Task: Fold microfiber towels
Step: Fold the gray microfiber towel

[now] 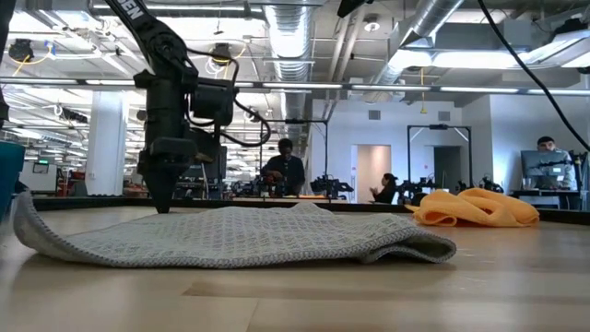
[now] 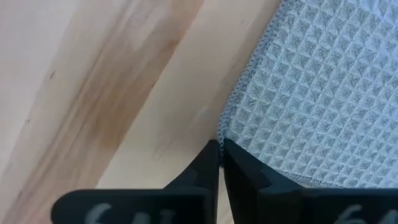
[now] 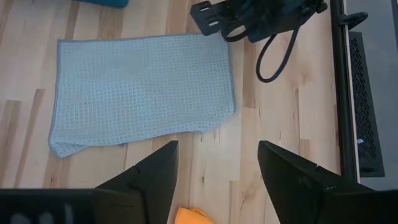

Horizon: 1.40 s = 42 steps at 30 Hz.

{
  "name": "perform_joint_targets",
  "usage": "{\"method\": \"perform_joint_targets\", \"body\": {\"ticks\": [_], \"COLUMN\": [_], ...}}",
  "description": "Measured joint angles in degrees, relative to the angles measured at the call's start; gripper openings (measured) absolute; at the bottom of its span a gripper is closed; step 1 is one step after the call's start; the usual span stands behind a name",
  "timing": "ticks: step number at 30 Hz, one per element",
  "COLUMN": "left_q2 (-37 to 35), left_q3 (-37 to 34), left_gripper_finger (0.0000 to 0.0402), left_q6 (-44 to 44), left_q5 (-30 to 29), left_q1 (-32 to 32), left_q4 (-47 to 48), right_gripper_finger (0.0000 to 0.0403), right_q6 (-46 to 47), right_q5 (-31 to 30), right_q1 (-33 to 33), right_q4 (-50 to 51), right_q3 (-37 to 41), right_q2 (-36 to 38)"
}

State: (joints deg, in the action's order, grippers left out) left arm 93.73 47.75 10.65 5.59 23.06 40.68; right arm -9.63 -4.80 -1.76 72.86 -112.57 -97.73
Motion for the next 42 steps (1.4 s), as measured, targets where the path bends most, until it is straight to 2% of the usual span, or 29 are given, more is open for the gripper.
{"method": "perform_joint_targets", "body": {"ticks": [5,11,18,24,28,33,42], "left_q2": [-0.65,-7.23,-16.27,-20.47,-21.22,-21.24,-21.28], "left_q3": [1.39,6.16,11.41,15.51,17.65,20.06,23.12], "left_gripper_finger": [0.0002,0.0001,0.0000,0.0000,0.0000,0.0000,0.0000], "left_q6": [-1.38,-3.81,-8.97,-9.40,-9.81,-12.55,-20.41], "left_q5": [-1.25,-6.14,-10.61,-18.08,-20.95,-21.45,-21.02], "left_q1": [-1.73,-4.77,-9.10,-13.04,-15.74,-19.06,-24.33], "left_q4": [2.91,9.27,18.52,26.76,29.04,28.92,24.14], "right_gripper_finger": [0.0244,0.0244,0.0244,0.0244,0.0244,0.0244,0.0244], "right_q6": [-0.04,-1.50,-5.42,-11.09,-16.51,-20.40,-25.32], "right_q5": [0.00,0.11,0.42,1.09,5.60,10.50,21.07], "right_q1": [0.36,2.04,4.15,4.99,5.98,7.68,12.04], "right_q4": [0.02,-2.94,-9.47,-21.55,-30.17,-41.09,-51.90], "right_q3": [0.00,1.14,6.05,12.61,17.04,22.12,25.84], "right_q2": [0.00,-0.02,-0.07,-0.07,-0.07,-0.06,-4.50]}}
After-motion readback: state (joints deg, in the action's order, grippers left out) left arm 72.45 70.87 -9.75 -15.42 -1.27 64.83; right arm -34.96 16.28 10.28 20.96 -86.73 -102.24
